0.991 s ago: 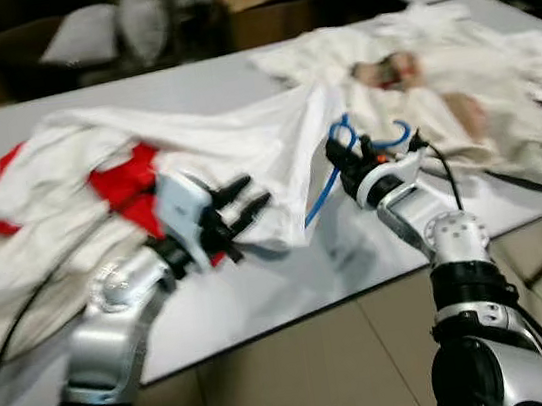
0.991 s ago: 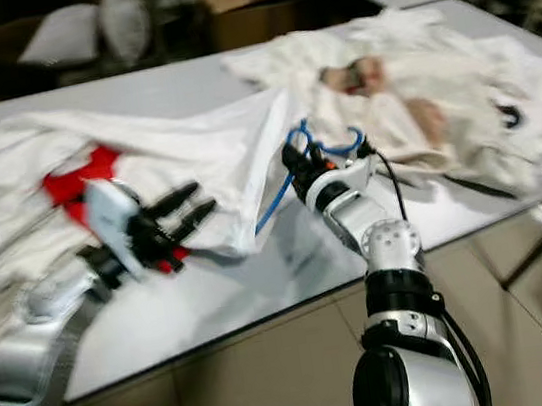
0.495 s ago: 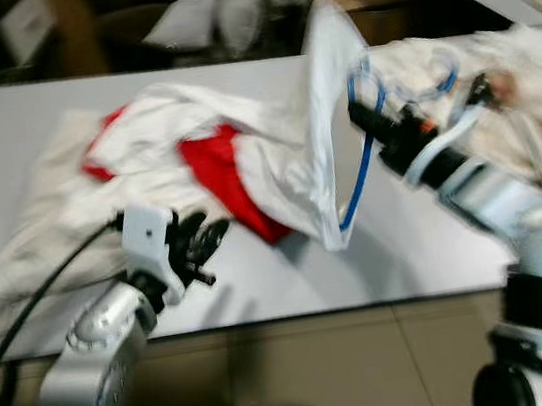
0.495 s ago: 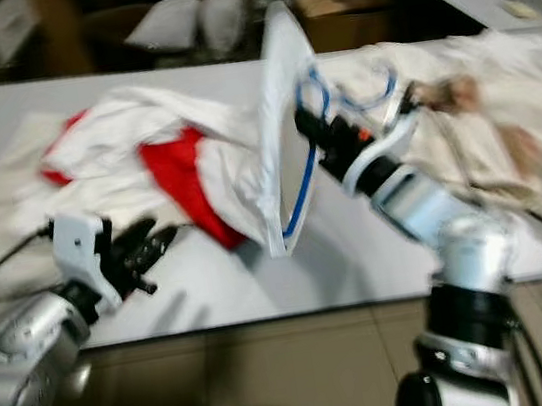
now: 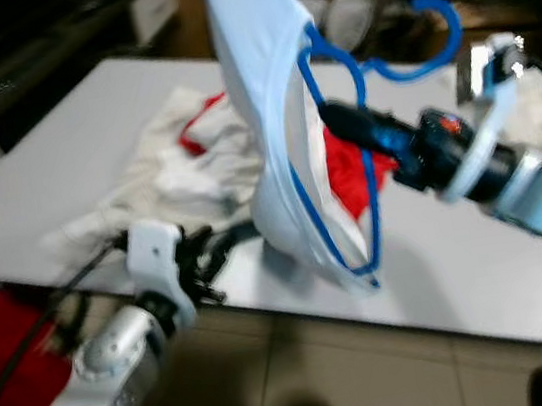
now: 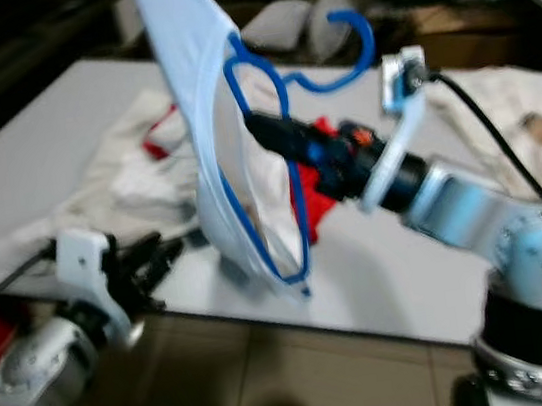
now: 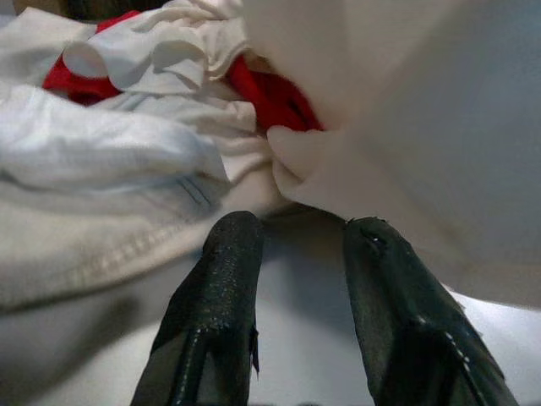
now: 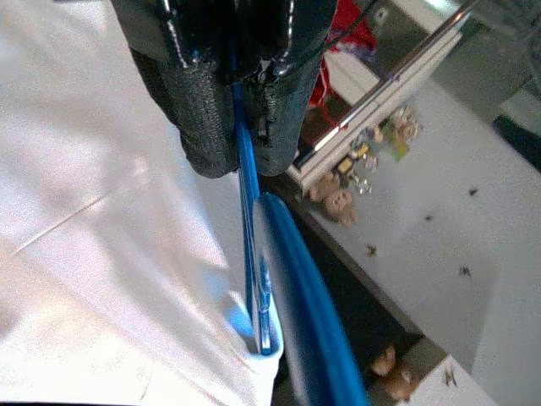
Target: Hang hanger
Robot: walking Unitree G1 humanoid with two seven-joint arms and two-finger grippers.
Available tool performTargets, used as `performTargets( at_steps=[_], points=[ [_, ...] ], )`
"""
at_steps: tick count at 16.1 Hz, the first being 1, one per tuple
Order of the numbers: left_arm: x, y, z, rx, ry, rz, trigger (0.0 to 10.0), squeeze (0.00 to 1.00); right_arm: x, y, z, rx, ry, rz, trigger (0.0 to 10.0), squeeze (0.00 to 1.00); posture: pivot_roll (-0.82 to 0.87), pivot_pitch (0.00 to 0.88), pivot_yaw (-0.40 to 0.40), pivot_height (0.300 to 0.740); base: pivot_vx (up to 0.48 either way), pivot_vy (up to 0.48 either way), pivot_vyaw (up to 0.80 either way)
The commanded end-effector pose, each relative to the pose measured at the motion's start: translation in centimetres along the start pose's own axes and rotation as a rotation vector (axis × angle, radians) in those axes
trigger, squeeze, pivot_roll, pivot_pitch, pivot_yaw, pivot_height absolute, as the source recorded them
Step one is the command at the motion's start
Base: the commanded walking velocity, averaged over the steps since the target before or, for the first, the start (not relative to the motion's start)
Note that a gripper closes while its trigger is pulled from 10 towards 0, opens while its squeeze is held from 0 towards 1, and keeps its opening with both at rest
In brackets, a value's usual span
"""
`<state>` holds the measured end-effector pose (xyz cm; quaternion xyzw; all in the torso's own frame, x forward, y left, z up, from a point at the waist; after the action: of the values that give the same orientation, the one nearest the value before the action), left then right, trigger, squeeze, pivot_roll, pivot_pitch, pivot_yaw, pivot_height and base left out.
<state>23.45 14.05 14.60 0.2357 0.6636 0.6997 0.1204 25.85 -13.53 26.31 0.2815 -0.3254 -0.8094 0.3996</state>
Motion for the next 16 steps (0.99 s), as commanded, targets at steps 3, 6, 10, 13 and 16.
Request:
performTargets(
  at_steps=[3,6,10,13,16],
  points=[
    [1.0,0.3,-0.5,0.0,-0.001,-0.006,10.0,0.0,0.4,-0.4,1.1,-0.02,0.137,-0.013,10.0,0.0,0.12,0.003,-0.079,0.74,0.0,0.0,0.8],
    [1.7,0.4,-0.5,-0.009,-0.015,-0.008,10.0,0.0,1.9,-1.5,-0.1,-0.084,0.149,-0.052,10.0,0.0,0.13,0.008,-0.075,0.74,0.0,0.0,0.79],
    [1.2,0.5,-0.6,-0.023,-0.044,-0.001,10.0,0.0,3.8,-3.6,-0.4,-0.103,0.149,-0.023,10.0,0.0,0.11,0.004,-0.05,0.74,0.0,0.0,0.79],
    [1.0,0.6,-1.0,-0.022,-0.072,-0.005,10.0,0.0,4.6,-4.5,-0.1,-0.098,0.182,0.012,10.0,0.0,0.11,0.002,-0.046,0.74,0.0,0.0,0.79],
    [1.0,0.6,-0.7,-0.038,-0.073,0.007,10.0,0.0,4.5,-6.3,-0.7,-0.086,0.145,0.1,10.0,0.0,0.12,0.0,-0.046,0.74,0.0,0.0,0.79]
  ],
)
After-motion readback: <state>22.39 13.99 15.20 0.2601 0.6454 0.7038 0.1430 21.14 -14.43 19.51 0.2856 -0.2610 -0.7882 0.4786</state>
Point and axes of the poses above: a point about 5 cm out from each wrist's last joint towards the gripper, its own x axis pointing back from the gripper into the wrist, its own y axis along the axis of the wrist's last joint, z = x × y, the point moved 1 cm from there along -x, pointing out of the wrist towards the gripper, and after that the axes turned 6 degrees about -x, right-handed, at the moved point
